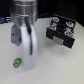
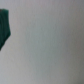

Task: Open the kcup holder, insert the kcup into the holder, and close the kcup holder

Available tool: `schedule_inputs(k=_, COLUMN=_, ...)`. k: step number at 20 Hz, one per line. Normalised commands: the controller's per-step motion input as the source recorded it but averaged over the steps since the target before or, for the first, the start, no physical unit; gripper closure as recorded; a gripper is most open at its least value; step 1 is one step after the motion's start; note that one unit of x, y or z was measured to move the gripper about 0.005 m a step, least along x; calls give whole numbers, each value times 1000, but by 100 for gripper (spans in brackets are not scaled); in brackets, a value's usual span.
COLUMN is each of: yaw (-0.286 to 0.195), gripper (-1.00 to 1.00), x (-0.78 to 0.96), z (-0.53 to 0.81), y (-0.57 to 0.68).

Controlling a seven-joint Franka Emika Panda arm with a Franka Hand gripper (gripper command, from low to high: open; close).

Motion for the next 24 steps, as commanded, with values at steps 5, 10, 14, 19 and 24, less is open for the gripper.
schedule_inputs(k=5, yaw=-203, gripper=-100, x=348, z=-85, y=-379)
schedule_inputs(k=10, yaw=-157, gripper=-100, x=214, z=-178, y=-326)
schedule_inputs(k=14, yaw=-121, gripper=-100, x=109, z=-137, y=-301)
schedule_inputs(k=19, yaw=-104, gripper=-100, x=72, z=-111, y=-244)
schedule_inputs(k=24, yaw=-90, gripper=-100, x=21, z=-82, y=-103)
